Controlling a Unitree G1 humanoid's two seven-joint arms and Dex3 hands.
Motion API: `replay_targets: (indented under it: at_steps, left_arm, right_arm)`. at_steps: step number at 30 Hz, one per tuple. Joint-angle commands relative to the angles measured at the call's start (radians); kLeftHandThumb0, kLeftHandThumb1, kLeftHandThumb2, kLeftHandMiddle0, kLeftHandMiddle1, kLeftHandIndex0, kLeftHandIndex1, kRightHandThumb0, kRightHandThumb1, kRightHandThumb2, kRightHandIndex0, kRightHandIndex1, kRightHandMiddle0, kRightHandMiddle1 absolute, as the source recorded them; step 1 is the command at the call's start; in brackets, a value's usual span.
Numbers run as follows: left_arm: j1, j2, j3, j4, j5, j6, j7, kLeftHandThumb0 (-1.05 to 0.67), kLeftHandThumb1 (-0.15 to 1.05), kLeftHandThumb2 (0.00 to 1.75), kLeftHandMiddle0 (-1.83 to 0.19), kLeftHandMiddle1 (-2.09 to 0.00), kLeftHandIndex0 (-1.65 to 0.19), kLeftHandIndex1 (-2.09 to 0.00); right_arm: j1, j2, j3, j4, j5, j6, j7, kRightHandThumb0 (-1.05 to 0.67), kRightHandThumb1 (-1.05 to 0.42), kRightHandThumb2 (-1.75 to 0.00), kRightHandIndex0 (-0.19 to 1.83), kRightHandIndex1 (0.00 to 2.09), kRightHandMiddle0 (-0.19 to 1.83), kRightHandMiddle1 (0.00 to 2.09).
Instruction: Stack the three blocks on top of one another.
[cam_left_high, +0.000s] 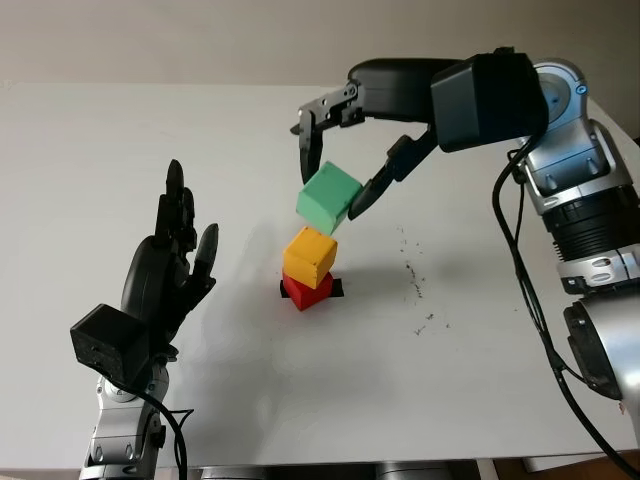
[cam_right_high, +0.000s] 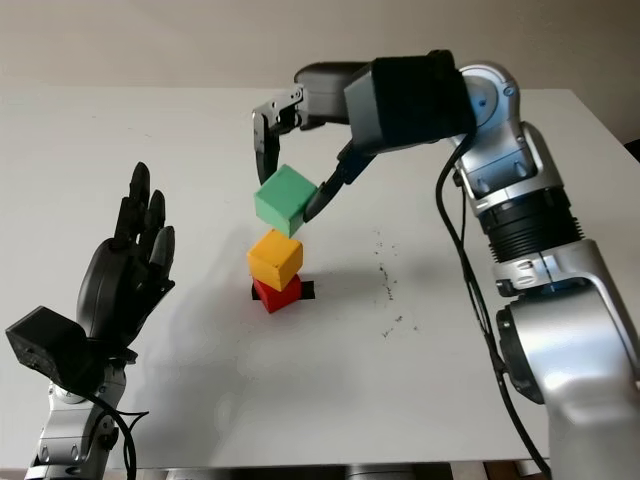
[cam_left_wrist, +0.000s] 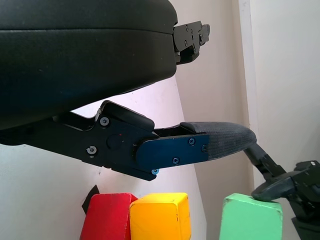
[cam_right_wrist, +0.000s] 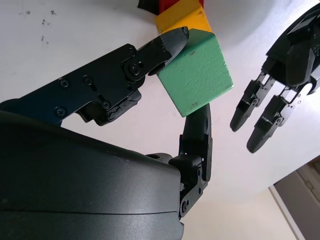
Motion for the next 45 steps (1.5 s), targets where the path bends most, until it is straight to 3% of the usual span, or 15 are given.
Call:
replay_targets:
  at_steps: [1,21,33,43,45]
  left_arm:
    - [-0.007,0.004,0.004,-0.007,-0.003,-0.012,-0.001,-0.81,1.05,0.53,0.19,-0.04,0.19,-0.03]
    - [-0.001,0.003,0.0,-0.009,0.014,-0.017,0.008,-0.81,1.05,0.55,0.19,-0.04,0.19,-0.02]
    - [0.005,0.003,0.005,-0.014,-0.005,-0.014,0.0,-0.8,1.05,0.52,0.19,-0.03,0.19,-0.02]
    - [0.006,0.022,0.003,-0.023,0.006,0.0,-0.006,-0.81,1.05,0.54,0.19,-0.03,0.19,0.0]
    - [0.007,0.02,0.004,-0.031,-0.002,0.011,-0.004,-0.82,1.05,0.52,0.19,-0.03,0.19,-0.01]
  right_arm:
    - [-0.011,0.012,0.01,0.011,-0.003,-0.002,0.006,-0.43,-0.9,-0.05,0.28,0.04,0.44,1.47]
    - [0.027,0.073,0.024,0.061,-0.001,0.027,0.032,-0.45,-0.91,-0.06,0.25,0.04,0.37,1.52]
    - [0.047,0.07,0.032,0.058,-0.025,0.033,0.019,-0.41,-0.91,-0.05,0.26,0.05,0.35,1.56]
    - [0.055,0.068,0.035,0.081,-0.055,-0.02,-0.024,-0.44,-0.91,-0.05,0.23,0.04,0.35,1.53]
    - [0.057,0.065,0.034,0.081,-0.057,-0.026,-0.028,-0.44,-0.9,-0.05,0.2,0.03,0.26,1.44]
